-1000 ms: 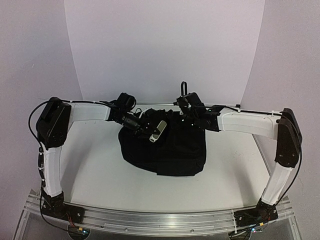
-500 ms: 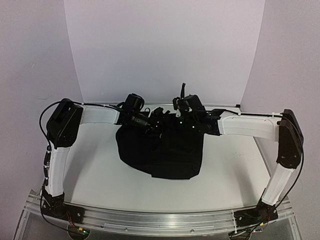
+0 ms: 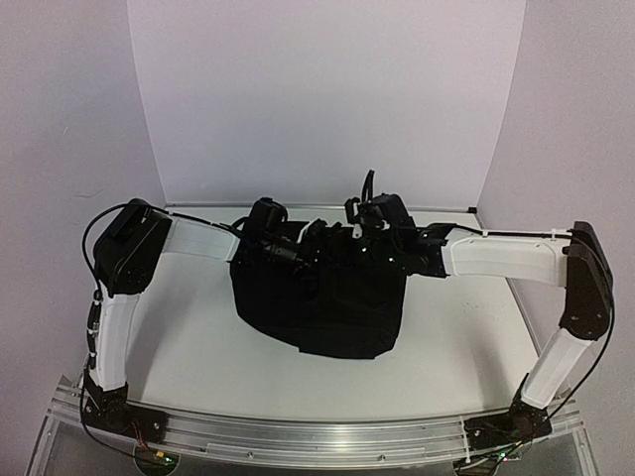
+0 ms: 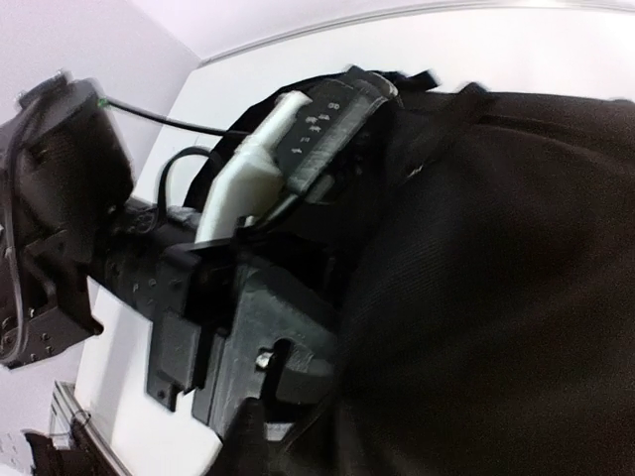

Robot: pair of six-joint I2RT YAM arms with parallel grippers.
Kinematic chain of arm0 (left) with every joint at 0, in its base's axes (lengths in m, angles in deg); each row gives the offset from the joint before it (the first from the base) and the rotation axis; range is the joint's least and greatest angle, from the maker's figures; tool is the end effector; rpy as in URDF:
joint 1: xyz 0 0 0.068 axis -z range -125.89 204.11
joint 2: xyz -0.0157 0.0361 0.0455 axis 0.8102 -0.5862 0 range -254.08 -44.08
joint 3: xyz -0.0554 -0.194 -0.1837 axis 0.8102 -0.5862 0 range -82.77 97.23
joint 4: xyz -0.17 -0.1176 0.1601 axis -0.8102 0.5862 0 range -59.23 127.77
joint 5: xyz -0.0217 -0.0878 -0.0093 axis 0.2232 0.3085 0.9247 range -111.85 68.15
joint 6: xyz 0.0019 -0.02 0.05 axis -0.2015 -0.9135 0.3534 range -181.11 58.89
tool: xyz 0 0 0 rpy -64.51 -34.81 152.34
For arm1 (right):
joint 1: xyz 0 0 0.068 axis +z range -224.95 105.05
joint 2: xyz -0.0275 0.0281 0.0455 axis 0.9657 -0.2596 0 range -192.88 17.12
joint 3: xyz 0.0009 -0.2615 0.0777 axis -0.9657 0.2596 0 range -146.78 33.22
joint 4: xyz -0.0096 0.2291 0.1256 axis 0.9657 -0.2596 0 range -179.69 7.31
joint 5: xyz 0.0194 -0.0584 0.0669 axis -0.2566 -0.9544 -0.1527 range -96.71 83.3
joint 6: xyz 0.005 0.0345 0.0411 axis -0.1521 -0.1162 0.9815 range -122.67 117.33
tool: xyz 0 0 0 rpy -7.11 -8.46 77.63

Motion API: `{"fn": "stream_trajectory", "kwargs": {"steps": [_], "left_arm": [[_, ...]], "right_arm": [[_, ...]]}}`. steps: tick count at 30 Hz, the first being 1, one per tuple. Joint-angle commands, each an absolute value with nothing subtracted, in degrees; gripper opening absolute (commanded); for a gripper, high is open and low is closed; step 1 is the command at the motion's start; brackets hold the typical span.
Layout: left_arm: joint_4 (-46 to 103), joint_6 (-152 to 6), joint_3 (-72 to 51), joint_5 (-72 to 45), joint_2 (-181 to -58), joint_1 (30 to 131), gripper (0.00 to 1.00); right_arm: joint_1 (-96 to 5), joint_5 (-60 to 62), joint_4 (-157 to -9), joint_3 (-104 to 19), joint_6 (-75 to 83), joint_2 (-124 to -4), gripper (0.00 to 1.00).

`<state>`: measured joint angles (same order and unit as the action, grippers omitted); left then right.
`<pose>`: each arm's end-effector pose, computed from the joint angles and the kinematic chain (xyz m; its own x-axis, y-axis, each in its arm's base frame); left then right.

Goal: Pack the student bag
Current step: Place the stationery at the center of the board.

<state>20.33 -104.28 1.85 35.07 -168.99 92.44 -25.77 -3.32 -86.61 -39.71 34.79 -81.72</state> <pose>0.3563 -0.3197 0.1709 -0.9064 0.2405 -0.3472 0.3955 0.1947 -0.8976 0.2613 0.3057 0.2669 -0.7380 0.0743 -0.6707 -0.4286 0.7161 0.5509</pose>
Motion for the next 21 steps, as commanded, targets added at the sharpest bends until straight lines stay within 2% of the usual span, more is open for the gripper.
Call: {"fn": "stream_trajectory", "kwargs": {"steps": [1, 4, 9, 14, 21], "left_arm": [[28.58, -94.71, -1.46, 29.56, -158.74, 92.88, 0.62], [34.76, -90.85, -4.57, 24.92, -153.45, 92.91, 0.69], [41.67, -88.47, -8.88, 17.98, -146.48, 92.81, 0.71], [43.6, -88.83, -12.71, 12.68, -141.44, 92.66, 0.7], [40.83, -91.59, -14.57, 11.47, -137.91, 91.57, 0.72]], "right_arm": [[-24.24, -5.76, -86.05, -39.91, 34.53, -74.36, 0.44], [-24.66, -10.44, -89.34, -41.67, 33.74, -72.92, 0.52], [-28.09, -11.23, -92.55, -45.04, 32.42, -73.96, 0.52], [-34.59, -4.42, -92.62, -47.82, 30.92, -78.48, 0.52], [-40.38, 5.4, -92.54, -54.26, 26.3, -88.27, 0.53]]}}
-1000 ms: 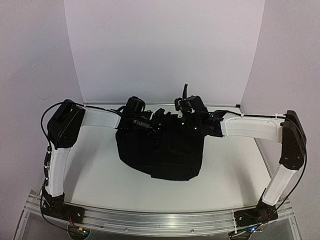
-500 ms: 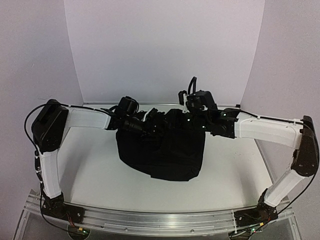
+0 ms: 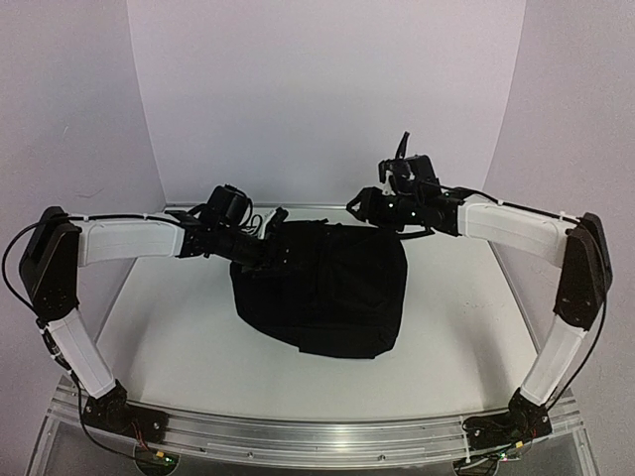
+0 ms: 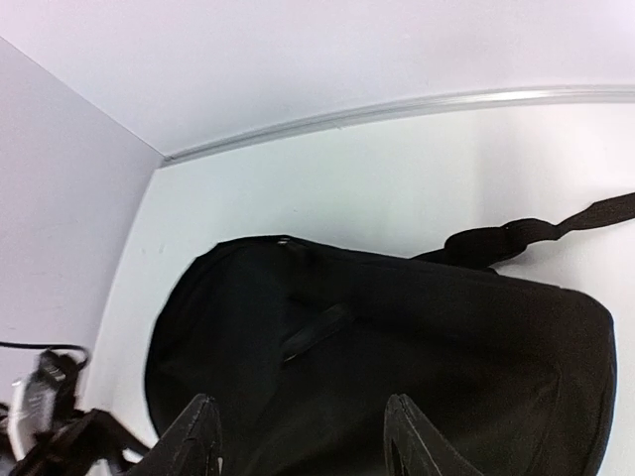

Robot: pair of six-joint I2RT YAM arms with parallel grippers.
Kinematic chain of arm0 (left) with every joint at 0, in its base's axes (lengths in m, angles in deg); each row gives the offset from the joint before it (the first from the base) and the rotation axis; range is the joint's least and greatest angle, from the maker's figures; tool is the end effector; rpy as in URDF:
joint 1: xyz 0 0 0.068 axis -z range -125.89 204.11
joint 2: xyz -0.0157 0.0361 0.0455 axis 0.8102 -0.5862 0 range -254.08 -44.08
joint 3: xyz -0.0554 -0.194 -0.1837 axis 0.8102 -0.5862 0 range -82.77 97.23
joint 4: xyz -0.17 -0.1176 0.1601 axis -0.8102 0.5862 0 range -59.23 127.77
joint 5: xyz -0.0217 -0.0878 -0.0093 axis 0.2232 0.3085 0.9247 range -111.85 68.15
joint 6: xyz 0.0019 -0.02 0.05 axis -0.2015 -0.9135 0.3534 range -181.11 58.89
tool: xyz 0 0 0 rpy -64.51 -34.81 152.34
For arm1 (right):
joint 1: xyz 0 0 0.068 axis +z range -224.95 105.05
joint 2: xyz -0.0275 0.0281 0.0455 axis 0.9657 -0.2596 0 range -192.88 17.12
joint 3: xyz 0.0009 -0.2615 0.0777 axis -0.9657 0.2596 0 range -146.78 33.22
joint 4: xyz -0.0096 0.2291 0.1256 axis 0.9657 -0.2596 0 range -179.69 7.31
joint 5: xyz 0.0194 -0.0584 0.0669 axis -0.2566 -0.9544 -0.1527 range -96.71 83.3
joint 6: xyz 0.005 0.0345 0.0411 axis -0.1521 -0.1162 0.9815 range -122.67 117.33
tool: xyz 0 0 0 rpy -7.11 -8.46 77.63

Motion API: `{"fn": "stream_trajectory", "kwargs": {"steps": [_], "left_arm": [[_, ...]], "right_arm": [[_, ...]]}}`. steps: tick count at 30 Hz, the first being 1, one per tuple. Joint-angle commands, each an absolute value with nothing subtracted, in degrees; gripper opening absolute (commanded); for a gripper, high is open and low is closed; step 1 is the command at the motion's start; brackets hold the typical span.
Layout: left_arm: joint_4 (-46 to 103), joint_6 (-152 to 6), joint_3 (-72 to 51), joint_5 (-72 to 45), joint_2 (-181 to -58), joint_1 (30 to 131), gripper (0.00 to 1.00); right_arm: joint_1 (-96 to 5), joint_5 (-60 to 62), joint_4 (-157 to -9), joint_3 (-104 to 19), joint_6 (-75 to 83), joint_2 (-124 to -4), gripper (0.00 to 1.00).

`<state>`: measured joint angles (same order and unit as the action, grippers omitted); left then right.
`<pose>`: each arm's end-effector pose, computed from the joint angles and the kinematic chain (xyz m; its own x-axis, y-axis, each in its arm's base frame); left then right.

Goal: Pack the student bag
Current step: Place the stationery at the center of the board, then zip the student bag at the center of the board.

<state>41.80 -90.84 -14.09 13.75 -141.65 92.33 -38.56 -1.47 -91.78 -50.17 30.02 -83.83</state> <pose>0.2835 -0.2497 0.2434 -0.8612 0.1649 -0.4808 0.4914 0.5118 -0.7047 0.3359 0.2515 0.3070 -0.6585 0.1827 -0.7301 -0.3576 0.7776 0.5171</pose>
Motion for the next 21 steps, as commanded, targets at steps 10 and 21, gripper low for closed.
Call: {"fn": "stream_trajectory", "kwargs": {"steps": [10, 21], "left_arm": [[36.58, -93.83, -9.06, 14.07, -142.88, 90.16, 0.67], [31.03, -93.74, 1.63, 17.29, -155.63, 88.76, 0.56]], "right_arm": [[-43.23, 14.74, -91.28, -61.63, 23.7, -98.84, 0.55], [-43.38, 21.69, -86.87, -64.68, 25.3, -104.99, 0.45]]}}
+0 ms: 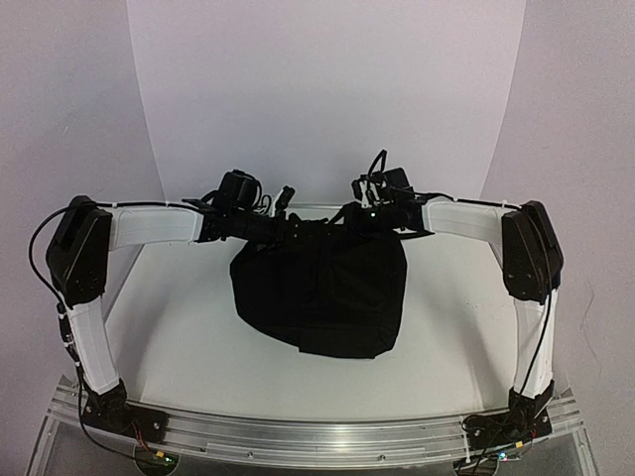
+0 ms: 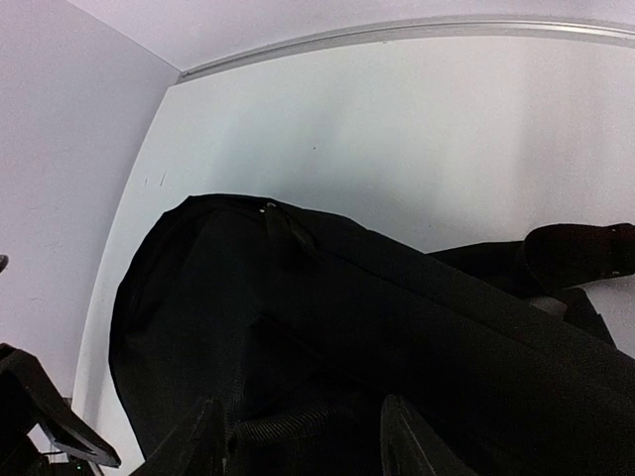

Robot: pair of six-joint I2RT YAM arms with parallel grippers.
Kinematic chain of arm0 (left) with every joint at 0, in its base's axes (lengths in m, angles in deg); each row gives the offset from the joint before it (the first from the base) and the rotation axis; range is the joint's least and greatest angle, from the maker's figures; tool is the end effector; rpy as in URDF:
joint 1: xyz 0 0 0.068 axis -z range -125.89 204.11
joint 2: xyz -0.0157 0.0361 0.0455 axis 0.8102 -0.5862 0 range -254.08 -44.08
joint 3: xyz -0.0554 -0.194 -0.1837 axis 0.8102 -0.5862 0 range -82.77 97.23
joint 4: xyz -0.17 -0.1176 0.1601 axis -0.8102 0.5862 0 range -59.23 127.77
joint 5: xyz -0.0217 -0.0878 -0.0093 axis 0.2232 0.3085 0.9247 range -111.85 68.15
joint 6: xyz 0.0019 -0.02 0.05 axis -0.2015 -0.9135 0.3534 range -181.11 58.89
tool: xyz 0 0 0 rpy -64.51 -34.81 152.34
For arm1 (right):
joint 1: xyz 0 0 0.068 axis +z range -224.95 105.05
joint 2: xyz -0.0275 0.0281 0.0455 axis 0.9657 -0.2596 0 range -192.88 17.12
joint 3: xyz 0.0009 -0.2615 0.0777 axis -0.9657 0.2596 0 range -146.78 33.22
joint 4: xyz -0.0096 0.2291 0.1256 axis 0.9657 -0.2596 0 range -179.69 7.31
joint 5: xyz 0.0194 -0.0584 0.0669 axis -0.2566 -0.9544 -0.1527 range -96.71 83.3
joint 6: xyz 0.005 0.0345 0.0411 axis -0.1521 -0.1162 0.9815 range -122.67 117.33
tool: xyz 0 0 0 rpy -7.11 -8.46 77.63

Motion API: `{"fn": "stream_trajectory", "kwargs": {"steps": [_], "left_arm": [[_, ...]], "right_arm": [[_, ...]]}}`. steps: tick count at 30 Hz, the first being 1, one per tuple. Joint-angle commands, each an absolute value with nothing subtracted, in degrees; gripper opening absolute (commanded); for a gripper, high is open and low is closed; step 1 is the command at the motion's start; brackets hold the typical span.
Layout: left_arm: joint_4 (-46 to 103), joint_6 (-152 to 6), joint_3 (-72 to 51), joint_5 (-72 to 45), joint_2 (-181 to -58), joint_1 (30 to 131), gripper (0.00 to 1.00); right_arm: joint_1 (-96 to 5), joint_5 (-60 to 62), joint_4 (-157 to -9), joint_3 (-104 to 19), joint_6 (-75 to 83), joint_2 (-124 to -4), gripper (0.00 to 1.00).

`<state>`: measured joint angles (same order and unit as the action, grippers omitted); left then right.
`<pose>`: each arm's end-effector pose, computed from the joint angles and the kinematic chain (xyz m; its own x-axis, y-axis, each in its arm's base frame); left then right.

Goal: Pack the student bag
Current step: Zip the student bag at the center of the board.

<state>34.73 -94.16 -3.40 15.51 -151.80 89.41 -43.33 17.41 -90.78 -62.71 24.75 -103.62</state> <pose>0.3392 -0.2667 0.2468 -0.8444 0.0666 -0.5315 0.4979 0.4638 -0.7328 0.4113 0.2702 0.2343 -0.7655 0.0221 -0.6430 -0.4711 0.6614 0.5836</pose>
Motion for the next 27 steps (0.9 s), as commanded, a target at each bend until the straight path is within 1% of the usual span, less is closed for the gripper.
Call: {"fn": "stream_trajectory", "kwargs": {"steps": [1, 3, 7, 9, 12, 18, 27], "left_arm": [[31.13, -93.32, 2.77, 17.09, -156.54, 88.69, 0.55], [31.11, -92.78, 4.32, 16.61, -158.39, 88.56, 0.53], [31.01, -92.55, 6.11, 16.15, -160.87, 88.08, 0.49], [30.36, -92.67, 6.37, 15.73, -161.77, 87.86, 0.47], [29.01, -93.18, 6.4, 15.54, -162.81, 87.32, 0.45], [27.53, -94.26, 6.17, 15.49, -163.89, 86.32, 0.42], [25.72, -95.39, 8.89, 16.86, -166.81, 84.87, 0.42]], "right_arm": [[-43.37, 21.71, -86.26, -64.55, 25.56, -105.18, 0.43], [-43.35, 21.67, -85.56, -64.45, 25.95, -105.69, 0.37], [-43.34, 22.1, -84.33, -64.41, 27.04, -106.79, 0.17], [-43.33, 22.48, -82.74, -63.79, 27.83, -106.65, 0.12], [-43.35, 23.25, -78.96, -62.17, 29.21, -105.73, 0.01], [-43.33, 24.78, -71.37, -56.28, 31.94, -101.26, 0.0], [-41.86, 25.46, -68.17, -46.14, 31.0, -93.29, 0.0]]}}
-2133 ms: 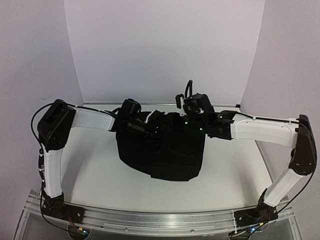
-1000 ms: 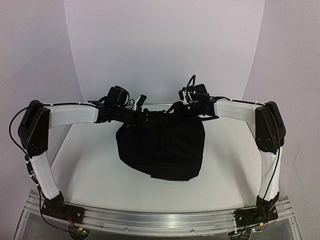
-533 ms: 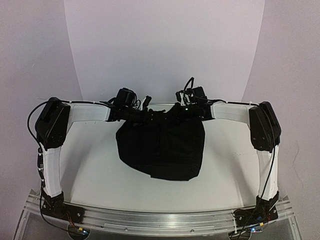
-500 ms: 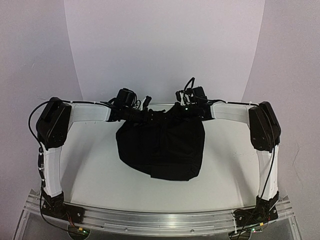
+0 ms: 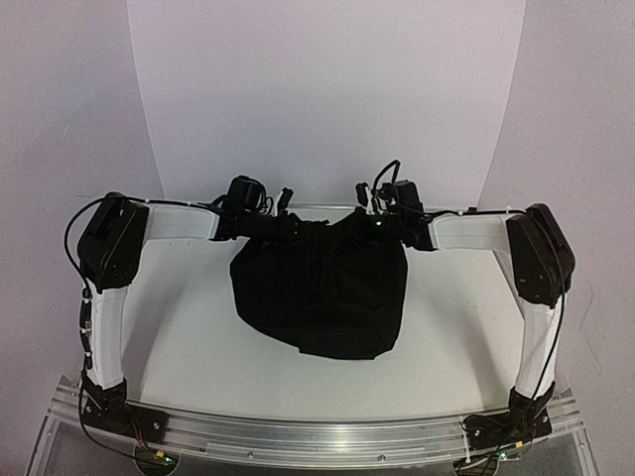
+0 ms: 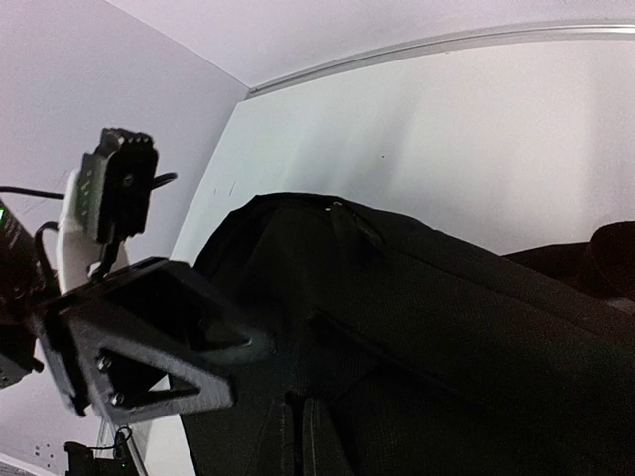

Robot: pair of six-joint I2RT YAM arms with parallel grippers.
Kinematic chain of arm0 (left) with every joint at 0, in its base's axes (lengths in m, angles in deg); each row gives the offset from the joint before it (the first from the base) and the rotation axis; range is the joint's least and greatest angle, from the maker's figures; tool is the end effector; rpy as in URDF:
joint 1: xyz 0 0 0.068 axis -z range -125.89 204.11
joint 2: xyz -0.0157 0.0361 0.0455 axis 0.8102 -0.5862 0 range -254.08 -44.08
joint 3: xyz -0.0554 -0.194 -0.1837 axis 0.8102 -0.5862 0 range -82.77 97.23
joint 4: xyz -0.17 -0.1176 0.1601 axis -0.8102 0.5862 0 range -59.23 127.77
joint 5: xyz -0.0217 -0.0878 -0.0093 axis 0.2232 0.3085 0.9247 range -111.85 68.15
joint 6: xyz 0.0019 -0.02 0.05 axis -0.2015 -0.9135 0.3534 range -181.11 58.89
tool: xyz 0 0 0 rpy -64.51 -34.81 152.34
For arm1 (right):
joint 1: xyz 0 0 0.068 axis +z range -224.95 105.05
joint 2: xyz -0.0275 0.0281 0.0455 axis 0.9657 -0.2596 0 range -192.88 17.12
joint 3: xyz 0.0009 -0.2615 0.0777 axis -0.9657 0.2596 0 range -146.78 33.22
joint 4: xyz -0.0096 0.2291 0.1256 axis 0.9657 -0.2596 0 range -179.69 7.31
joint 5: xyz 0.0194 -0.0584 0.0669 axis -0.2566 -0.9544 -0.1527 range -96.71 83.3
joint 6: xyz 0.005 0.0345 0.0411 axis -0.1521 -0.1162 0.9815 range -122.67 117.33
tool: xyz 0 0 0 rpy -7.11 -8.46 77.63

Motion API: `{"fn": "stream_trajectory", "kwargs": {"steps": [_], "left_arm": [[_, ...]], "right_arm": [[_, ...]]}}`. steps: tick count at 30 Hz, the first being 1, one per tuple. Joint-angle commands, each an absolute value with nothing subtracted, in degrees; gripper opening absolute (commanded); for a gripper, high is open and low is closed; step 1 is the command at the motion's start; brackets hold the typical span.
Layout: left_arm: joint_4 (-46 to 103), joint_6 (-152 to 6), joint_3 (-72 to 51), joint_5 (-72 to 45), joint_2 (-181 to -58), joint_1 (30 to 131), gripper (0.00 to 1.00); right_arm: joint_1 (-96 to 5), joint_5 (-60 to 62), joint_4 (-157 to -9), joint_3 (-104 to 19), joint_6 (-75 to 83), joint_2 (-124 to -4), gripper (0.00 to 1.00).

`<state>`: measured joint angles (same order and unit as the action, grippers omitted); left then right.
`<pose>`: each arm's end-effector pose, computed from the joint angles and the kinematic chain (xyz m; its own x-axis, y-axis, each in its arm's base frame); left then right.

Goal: Pack the student bag
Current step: Zip the student bag at the center of the board.

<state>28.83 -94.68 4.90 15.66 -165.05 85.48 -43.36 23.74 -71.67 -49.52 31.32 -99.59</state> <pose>0.3993 -0.2688 0.2024 -0.8440 0.0008 -0.5363 0.4682 0.4886 -0.7362 0.3924 0.2624 0.2214 -0.7501 0.1044 -0.6530 -0.5184 0.5204 0.6786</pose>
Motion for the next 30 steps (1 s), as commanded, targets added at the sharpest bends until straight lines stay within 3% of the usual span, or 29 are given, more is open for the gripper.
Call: {"fn": "stream_trajectory", "kwargs": {"steps": [1, 8, 16, 20, 30], "left_arm": [[25.75, -95.39, 9.39, 17.08, -167.32, 84.81, 0.42], [25.84, -95.69, 10.5, 17.7, -168.48, 84.44, 0.42], [31.18, -94.92, 8.54, 16.3, -162.56, 87.62, 0.61], [37.29, -93.75, 9.29, 13.32, -162.23, 89.66, 0.65], [48.82, -87.46, 19.11, 13.03, -167.99, 94.29, 0.65]], "right_arm": [[-41.46, 25.29, -68.11, -45.06, 30.72, -92.63, 0.0], [-37.13, 20.65, -68.11, -38.29, 31.39, -88.5, 0.0], [-32.58, 14.97, -67.92, -32.86, 31.88, -84.53, 0.0], [-31.4, 12.47, -67.63, -31.19, 31.96, -82.97, 0.0], [-30.67, 10.77, -64.98, -27.6, 32.04, -79.61, 0.0]]}}
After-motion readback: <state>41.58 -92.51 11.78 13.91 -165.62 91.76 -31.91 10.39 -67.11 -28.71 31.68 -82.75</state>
